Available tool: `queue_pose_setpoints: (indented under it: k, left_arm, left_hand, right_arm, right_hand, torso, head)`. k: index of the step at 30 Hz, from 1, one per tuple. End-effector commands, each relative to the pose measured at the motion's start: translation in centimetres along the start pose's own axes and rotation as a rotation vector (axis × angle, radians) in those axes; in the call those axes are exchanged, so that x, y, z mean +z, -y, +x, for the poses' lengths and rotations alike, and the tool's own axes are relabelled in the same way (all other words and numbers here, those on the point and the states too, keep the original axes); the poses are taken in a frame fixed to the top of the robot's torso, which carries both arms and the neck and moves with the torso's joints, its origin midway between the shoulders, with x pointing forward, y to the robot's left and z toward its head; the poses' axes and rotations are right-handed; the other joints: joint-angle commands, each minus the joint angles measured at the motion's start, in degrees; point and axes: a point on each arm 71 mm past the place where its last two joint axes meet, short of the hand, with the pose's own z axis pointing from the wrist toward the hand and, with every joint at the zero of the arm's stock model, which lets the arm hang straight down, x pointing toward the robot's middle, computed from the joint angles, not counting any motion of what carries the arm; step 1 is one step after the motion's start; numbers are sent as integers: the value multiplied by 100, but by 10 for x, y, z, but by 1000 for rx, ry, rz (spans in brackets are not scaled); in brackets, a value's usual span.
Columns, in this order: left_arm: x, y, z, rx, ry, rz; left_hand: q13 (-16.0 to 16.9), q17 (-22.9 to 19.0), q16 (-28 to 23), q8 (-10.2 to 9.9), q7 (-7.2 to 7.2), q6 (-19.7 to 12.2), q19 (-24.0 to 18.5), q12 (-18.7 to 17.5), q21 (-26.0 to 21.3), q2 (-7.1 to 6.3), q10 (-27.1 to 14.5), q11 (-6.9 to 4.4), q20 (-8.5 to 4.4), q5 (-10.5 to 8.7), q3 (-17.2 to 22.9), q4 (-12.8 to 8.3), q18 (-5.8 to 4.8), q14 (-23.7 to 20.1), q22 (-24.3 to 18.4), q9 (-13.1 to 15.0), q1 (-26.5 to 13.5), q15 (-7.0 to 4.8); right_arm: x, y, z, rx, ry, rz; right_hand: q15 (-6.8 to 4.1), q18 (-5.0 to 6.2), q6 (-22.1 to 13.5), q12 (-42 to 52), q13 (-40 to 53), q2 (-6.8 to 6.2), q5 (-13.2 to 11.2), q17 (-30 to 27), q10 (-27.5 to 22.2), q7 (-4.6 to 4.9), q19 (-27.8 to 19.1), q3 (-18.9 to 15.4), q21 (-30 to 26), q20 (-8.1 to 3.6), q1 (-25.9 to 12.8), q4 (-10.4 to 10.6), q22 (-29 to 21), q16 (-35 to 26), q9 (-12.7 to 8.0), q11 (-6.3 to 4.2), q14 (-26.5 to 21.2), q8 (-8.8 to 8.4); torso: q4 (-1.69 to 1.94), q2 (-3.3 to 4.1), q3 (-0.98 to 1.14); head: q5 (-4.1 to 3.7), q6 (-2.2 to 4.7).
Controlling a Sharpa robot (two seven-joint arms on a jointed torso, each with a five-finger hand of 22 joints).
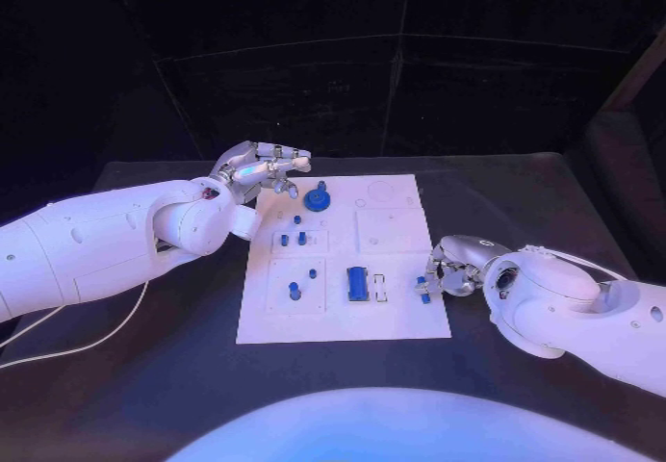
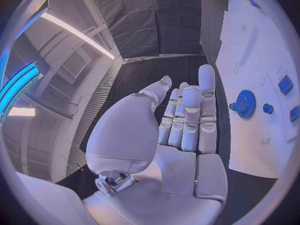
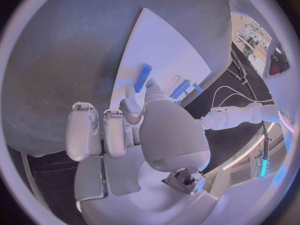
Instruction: Assemble the parts on the task board
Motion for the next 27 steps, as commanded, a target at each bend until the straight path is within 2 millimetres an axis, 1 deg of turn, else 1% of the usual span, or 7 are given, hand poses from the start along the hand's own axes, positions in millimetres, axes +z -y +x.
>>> queue_pose_setpoints:
  k: [1,8,11,15,22,24,27]
  left_arm:
    - [0,1,1,-7,-13,3]
    - [0,0,1,-7,-15,-1]
    - [0,0,1,-7,-15,-3]
    - [-1,0,2,-9,-20,-7]
    - [-1,-1,2,-9,-23,-8]
    - [-1,-1,2,-9,-23,-8]
    - [-1,-1,2,-9,-23,-9]
  left_hand:
    - [10,-8,-21,31,0,-40,-39,40,-35,34,-37,3,2,-7,-47,2,75,-46,-9,-7,17,-4]
    - [10,-8,-21,31,0,-40,-39,40,-35,34,-37,3,2,-7,-47,2,75,-46,-9,-7,17,-4]
    - [9,-16,-25,31,0,-44,-39,41,-37,34,-41,4,2,-8,-50,3,75,-50,-11,-8,16,-3]
    - [9,-16,-25,31,0,-44,-39,41,-37,34,-41,4,2,-8,-50,3,75,-50,-11,-8,16,-3]
    - [9,-16,-25,31,0,-44,-39,41,-37,34,-41,4,2,-8,-50,3,75,-50,-11,-8,16,-3]
    - [9,-19,-26,32,-1,-47,-39,42,-39,36,-48,4,2,-7,-50,0,75,-53,-12,-8,20,-3]
    - [9,-20,-26,32,-1,-48,-39,42,-39,37,-49,4,2,-6,-50,0,75,-53,-13,-8,20,-3]
  right_arm:
    - [0,0,5,-67,-43,7]
    - [0,-2,7,-111,-50,2]
    - [1,-4,8,-125,-50,-3]
    - [1,-6,8,-142,-45,-9]
    - [1,-11,5,-132,9,-21]
    - [1,-12,4,-94,33,-23]
    - [0,-13,2,-43,59,-24]
  right_hand:
    - [11,-93,44,-22,7,-8,-16,353,-1,-4,12,-22,-23,19,54,-41,14,-21,10,-19,387,21]
    - [7,-95,65,-39,1,-38,13,350,-9,-10,14,-48,-20,15,108,-77,22,-25,26,-25,385,27]
    - [0,-95,70,-49,3,-9,129,353,-13,-12,13,-24,-21,8,248,-155,24,-27,42,-30,385,20]
    - [-13,-96,81,-74,-1,91,111,356,-25,-22,16,110,-19,-4,549,-323,32,-29,58,-46,385,4]
    - [-51,-104,152,-111,-3,362,194,390,-39,-60,33,547,-1,-41,1070,-608,70,-16,53,-90,392,-54]
    - [-57,-108,162,-53,42,485,538,427,10,-67,47,711,16,-52,1032,-558,96,5,40,-109,401,-100]
    - [-70,-115,165,11,96,540,696,467,52,-76,64,944,37,-64,1069,-581,131,30,30,-111,411,-148]
  torso:
    - [-1,-1,0]
    - [1,0,-1]
    - [-5,0,-2]
    - [2,2,-1]
    - [-3,-3,1]
    - [0,-2,2]
    - [1,-4,3]
  head:
    - [-4,-6]
    - [4,-13]
    - [9,-18]
    - [7,-30]
    - [11,-27]
    - [11,-21]
    - [7,-21]
